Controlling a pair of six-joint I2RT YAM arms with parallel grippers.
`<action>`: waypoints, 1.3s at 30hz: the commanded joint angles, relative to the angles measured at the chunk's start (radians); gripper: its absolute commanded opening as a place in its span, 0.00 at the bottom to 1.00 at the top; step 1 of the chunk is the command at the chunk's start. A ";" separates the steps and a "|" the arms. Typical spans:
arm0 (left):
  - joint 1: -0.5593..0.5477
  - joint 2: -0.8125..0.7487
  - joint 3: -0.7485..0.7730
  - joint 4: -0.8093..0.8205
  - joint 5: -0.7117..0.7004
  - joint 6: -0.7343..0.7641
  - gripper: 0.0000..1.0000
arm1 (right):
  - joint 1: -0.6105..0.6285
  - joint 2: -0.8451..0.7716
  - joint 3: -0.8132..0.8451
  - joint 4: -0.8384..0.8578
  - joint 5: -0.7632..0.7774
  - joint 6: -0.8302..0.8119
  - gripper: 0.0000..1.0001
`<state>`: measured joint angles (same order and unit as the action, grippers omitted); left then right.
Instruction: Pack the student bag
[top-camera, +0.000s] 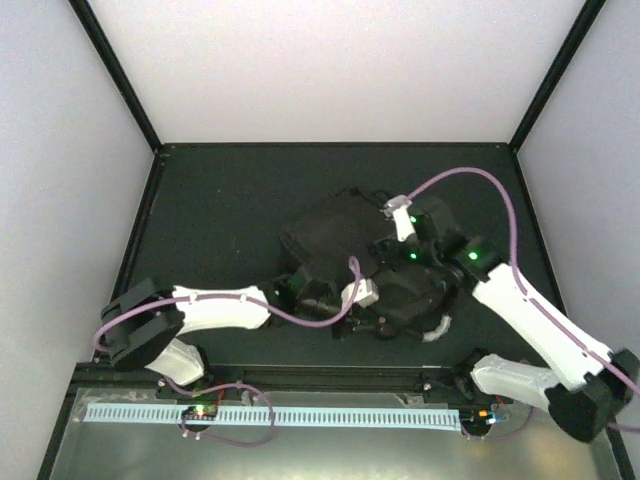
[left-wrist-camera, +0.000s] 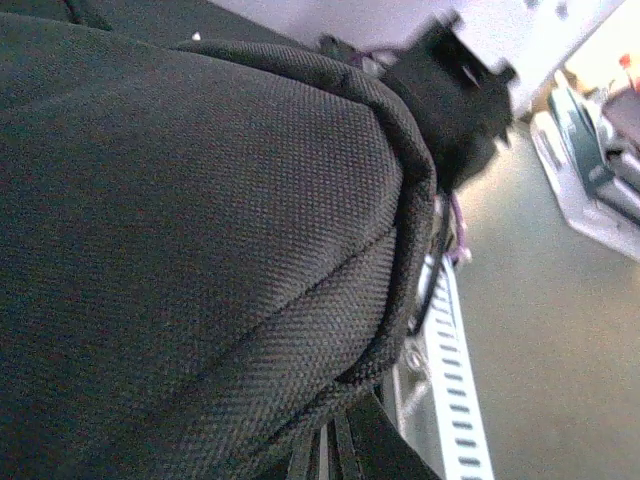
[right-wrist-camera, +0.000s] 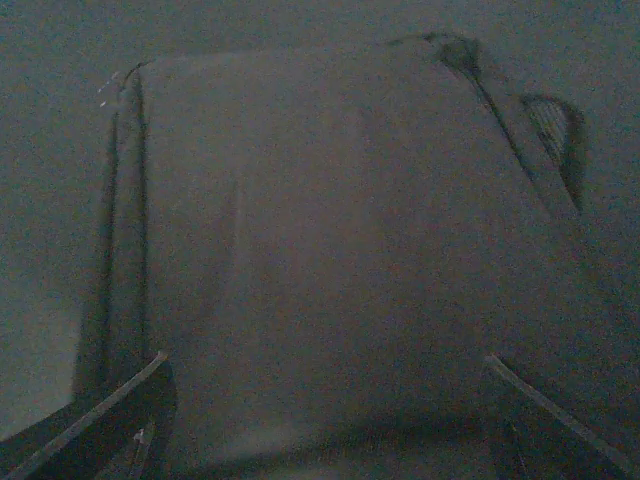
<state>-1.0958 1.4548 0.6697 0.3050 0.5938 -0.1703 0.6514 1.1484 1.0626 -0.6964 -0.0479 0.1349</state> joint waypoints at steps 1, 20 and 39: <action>0.151 0.069 0.148 0.109 0.130 -0.066 0.02 | -0.022 -0.140 -0.029 -0.129 0.042 0.071 0.86; 0.391 0.063 0.239 -0.163 0.245 -0.252 0.07 | -0.023 -0.340 -0.236 0.013 -0.214 0.318 0.47; 0.404 -0.423 0.037 -0.490 -0.379 -0.314 0.99 | -0.005 -0.370 -0.488 0.270 -0.227 0.473 0.48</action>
<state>-0.7120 1.1385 0.7345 -0.1017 0.5091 -0.4301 0.6331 0.7963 0.6037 -0.5129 -0.2798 0.5388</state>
